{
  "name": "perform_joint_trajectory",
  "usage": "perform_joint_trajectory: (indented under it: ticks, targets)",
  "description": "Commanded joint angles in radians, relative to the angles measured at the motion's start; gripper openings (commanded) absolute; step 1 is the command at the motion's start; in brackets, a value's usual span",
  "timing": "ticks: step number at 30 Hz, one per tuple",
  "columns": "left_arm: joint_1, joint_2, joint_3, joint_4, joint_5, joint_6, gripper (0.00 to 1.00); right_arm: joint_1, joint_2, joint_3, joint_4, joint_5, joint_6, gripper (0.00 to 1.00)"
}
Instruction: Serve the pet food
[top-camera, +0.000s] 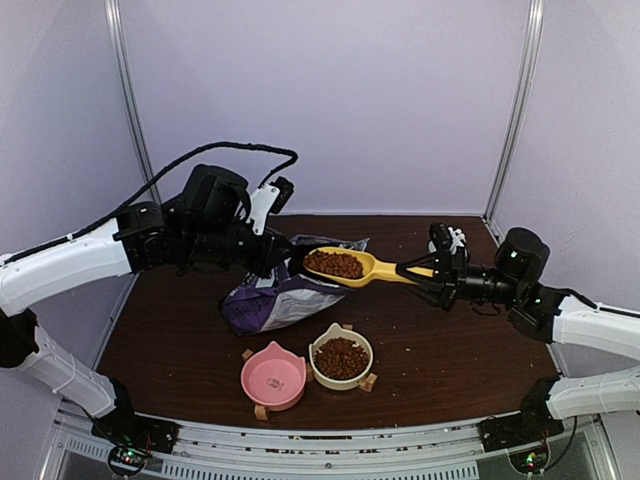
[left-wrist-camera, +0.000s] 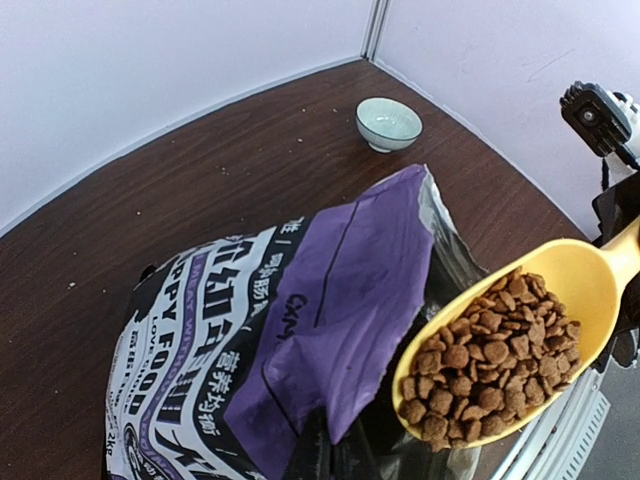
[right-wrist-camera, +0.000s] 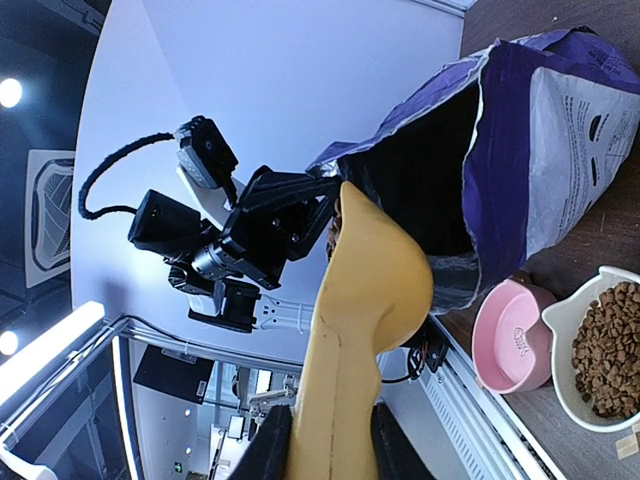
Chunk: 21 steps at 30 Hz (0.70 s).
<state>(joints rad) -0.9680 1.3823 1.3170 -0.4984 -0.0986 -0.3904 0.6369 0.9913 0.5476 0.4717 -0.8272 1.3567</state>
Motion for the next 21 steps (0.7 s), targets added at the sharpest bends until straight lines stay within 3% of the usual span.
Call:
perform_joint_trajectory:
  ticks: [1, 11, 21]
  targets:
    - [0.017, 0.026, 0.033, 0.042, -0.039, -0.025, 0.0, 0.006, -0.042, 0.052, -0.004, -0.012, -0.015, 0.18]
    - [0.065, 0.029, 0.006, 0.005, -0.071, -0.046, 0.0, 0.06, -0.06, 0.095, -0.104, 0.015, -0.05, 0.19]
    - [0.193, -0.064, -0.109, -0.018, -0.103, -0.028, 0.0, 0.206, -0.004, 0.135, -0.161, 0.06, -0.097, 0.19]
